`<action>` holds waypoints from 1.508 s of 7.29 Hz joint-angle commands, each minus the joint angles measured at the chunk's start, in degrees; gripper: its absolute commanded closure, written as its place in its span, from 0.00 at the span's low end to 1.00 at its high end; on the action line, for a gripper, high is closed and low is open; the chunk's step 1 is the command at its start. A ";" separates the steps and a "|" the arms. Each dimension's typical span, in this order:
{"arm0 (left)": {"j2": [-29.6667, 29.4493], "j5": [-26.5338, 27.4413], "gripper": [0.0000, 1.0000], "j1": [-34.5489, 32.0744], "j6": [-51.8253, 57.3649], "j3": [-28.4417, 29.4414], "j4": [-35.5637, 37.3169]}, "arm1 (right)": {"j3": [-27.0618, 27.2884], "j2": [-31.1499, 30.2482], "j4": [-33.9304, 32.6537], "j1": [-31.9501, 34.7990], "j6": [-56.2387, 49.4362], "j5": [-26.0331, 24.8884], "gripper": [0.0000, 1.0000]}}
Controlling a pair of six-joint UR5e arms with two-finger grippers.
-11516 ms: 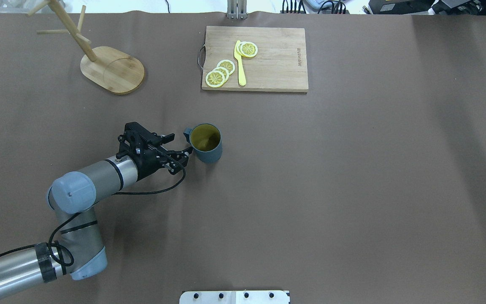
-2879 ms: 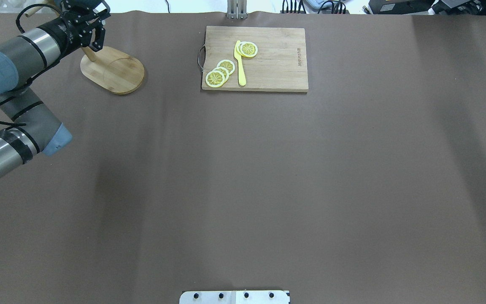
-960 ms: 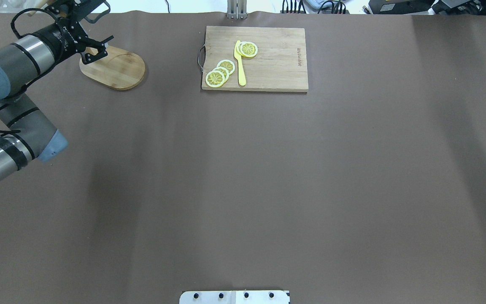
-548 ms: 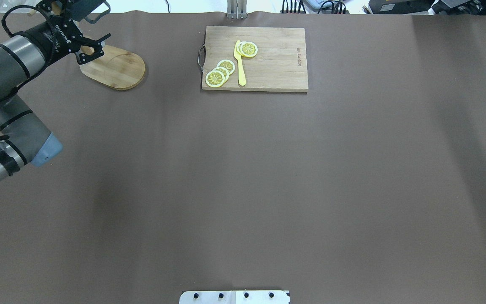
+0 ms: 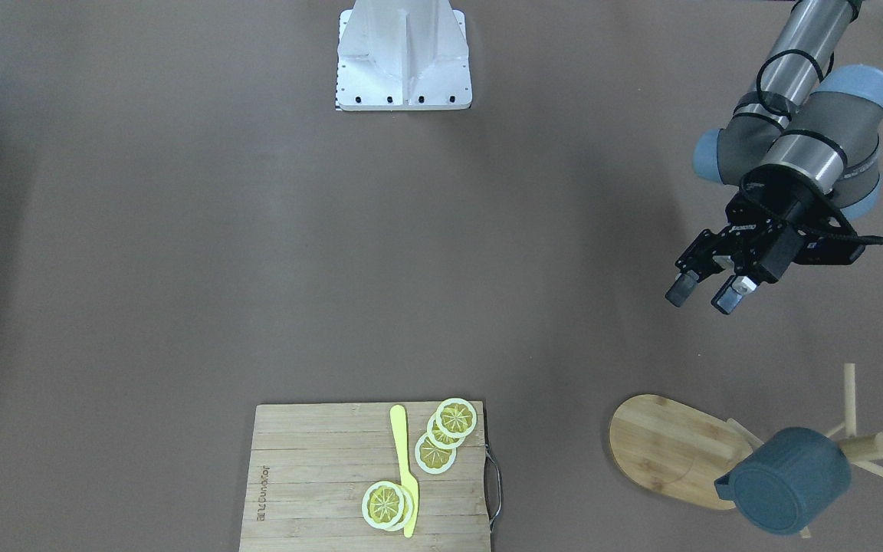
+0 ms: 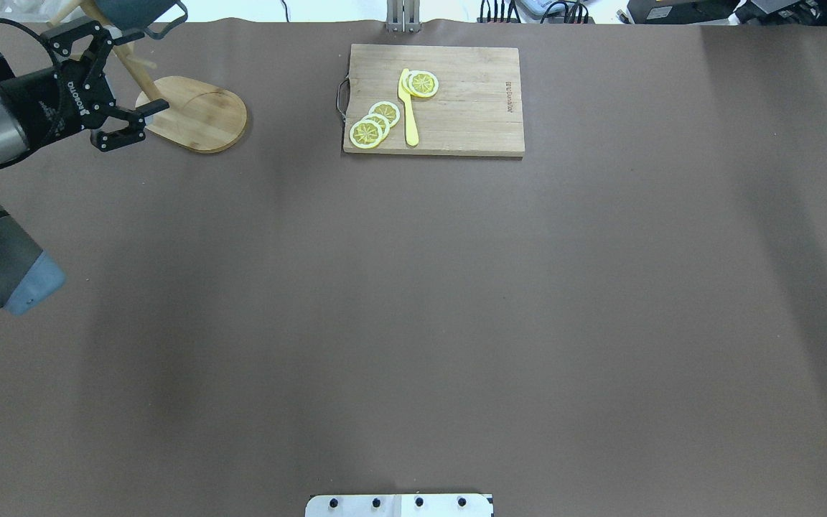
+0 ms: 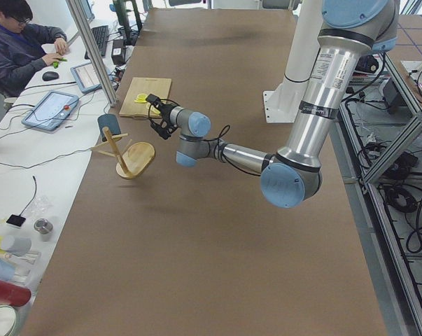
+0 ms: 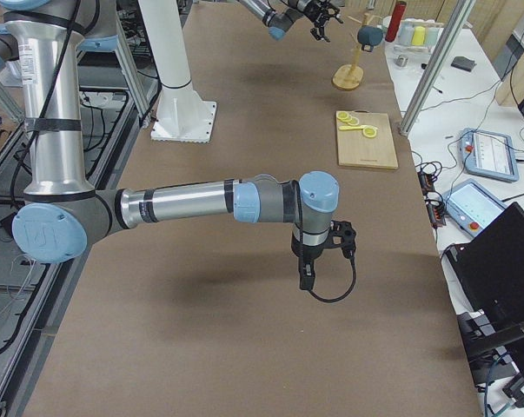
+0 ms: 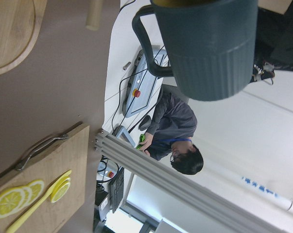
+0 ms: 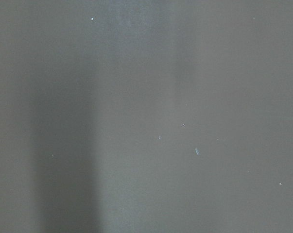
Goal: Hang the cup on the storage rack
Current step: 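Open the left gripper and pull it back from the rack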
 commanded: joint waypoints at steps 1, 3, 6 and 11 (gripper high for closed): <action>6.85 -5.13 0.01 0.16 26.86 -2.98 0.43 | 0.00 -0.04 0.00 0.08 0.00 0.00 0.00; 10.73 -11.62 0.01 -0.27 43.71 -3.08 2.35 | 0.00 -0.13 -0.09 0.08 0.00 0.00 0.00; 11.63 -24.45 0.01 -8.16 59.02 -9.81 17.23 | 0.00 -0.21 -0.09 0.08 0.00 0.00 0.00; 14.35 -26.07 0.01 -14.15 94.22 -21.69 52.19 | 0.00 -0.74 -0.09 0.08 0.00 0.00 0.00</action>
